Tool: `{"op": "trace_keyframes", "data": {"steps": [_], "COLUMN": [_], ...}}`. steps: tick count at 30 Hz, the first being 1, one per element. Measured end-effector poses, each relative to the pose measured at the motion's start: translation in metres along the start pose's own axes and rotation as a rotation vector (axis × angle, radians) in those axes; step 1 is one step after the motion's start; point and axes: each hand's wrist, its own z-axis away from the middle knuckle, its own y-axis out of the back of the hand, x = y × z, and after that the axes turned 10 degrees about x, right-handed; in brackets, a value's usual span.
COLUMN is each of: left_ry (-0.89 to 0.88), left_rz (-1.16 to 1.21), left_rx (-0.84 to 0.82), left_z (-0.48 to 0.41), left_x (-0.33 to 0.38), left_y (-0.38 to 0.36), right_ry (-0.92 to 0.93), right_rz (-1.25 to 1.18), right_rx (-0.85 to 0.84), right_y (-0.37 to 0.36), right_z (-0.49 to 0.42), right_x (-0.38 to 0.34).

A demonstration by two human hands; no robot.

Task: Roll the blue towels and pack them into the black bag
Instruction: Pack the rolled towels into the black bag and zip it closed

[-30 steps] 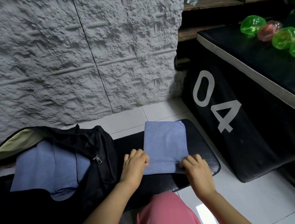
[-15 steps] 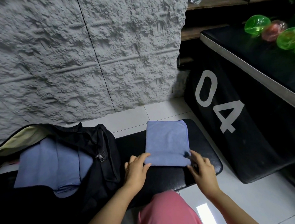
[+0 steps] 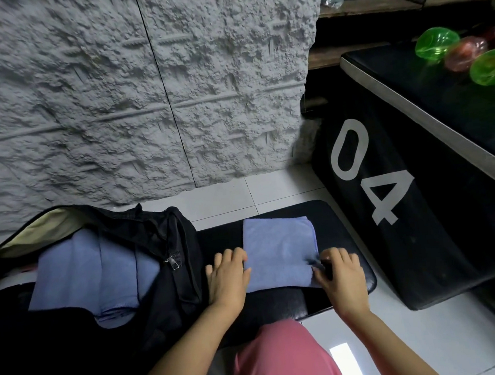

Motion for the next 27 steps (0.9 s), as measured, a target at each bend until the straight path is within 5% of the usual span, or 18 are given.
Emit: {"op": "trace_keyframes", "data": {"steps": [3,7,14,21,27], "left_ry": [-0.213,-0.275,-0.026,0.209,0.174], "left_rz": [0.030,0.126,0.222,0.340,0.107], "left_rx": [0.018,0.013,-0.014,-0.104,-0.030], "left_z": [0.005,0.019,0.018,0.010,0.000], "left_x": [-0.006,-0.015,-0.009,-0.007,0.005], "left_y": [-0.005,-0.005,-0.001,-0.006,-0.001], "right_ry": [0.355,0.433,-0.009,-0.261,-0.197], "right_rz": [0.086,0.091,-0.183,-0.286,-0.167], "right_rx": [0.059,-0.015,-0.104,-0.187,-0.022], "right_y": [0.004,0.009,0.002,0.000,0.010], "right_z": [0.006,0.015,0.011,0.001,-0.007], "right_x": [0.005,0.018,0.012,0.014,0.000]}}
